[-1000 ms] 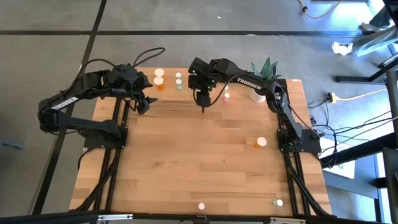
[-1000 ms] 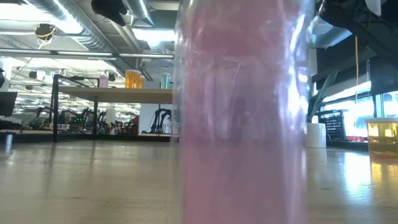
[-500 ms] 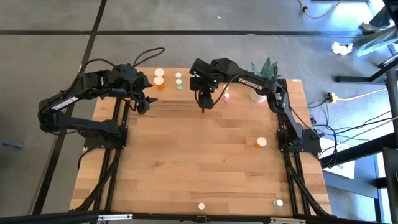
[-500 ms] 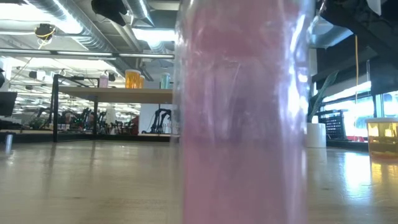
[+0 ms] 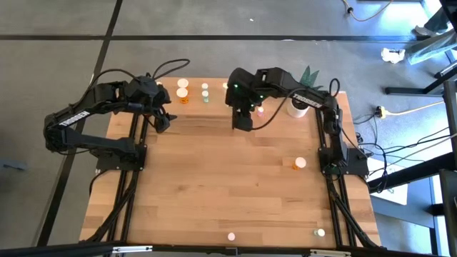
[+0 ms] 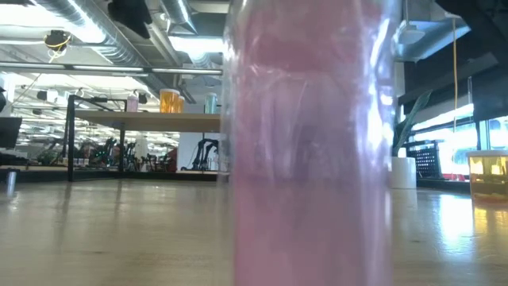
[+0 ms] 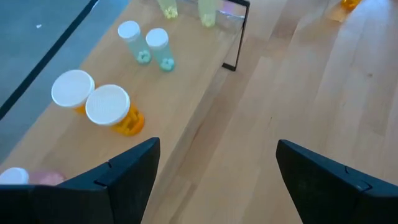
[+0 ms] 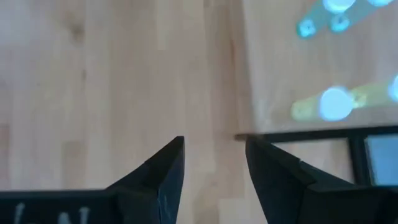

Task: Pick and place medicine bottles onto shelf by color
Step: Put the bottom pink pill bottle on the shelf aligned with the other pink pill bottle

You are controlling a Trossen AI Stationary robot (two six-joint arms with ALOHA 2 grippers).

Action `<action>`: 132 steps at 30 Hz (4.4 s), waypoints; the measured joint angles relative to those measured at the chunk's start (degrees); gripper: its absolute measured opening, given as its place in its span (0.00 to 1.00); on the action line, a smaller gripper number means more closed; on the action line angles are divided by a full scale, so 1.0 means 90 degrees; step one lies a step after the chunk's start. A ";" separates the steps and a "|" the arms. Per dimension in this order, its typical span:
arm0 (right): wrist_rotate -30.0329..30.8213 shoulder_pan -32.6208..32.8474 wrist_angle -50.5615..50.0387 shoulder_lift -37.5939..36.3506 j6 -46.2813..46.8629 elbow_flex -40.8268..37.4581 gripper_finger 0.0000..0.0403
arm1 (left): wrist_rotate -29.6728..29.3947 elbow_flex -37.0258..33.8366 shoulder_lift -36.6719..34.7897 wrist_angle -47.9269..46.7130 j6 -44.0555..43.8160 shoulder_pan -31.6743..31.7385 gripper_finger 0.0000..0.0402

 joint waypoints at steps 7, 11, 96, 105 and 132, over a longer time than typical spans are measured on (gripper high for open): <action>0.0236 0.0220 -0.0919 -0.0197 0.0572 -0.0005 0.43 | 0.0002 0.0000 0.0000 -0.0080 -0.0015 0.0000 0.79; 0.0646 0.0420 -0.1157 -0.0364 0.0842 -0.0029 0.43 | 0.0001 0.0000 0.0000 -0.0107 -0.0015 0.0002 0.79; 0.0515 0.2700 -0.1031 -0.1760 0.0332 -0.0046 0.43 | -0.0134 0.0000 0.4594 0.4403 -0.0361 -0.5765 0.79; 0.0515 0.2700 -0.1031 -0.1760 0.0332 -0.0046 0.43 | 0.0282 -0.0005 0.5221 0.5433 0.0309 -0.5911 0.79; 0.0517 0.2689 -0.0985 -0.1757 0.0302 -0.0046 0.43 | 0.0845 -0.0005 0.6143 0.7048 -0.0321 -0.5904 0.79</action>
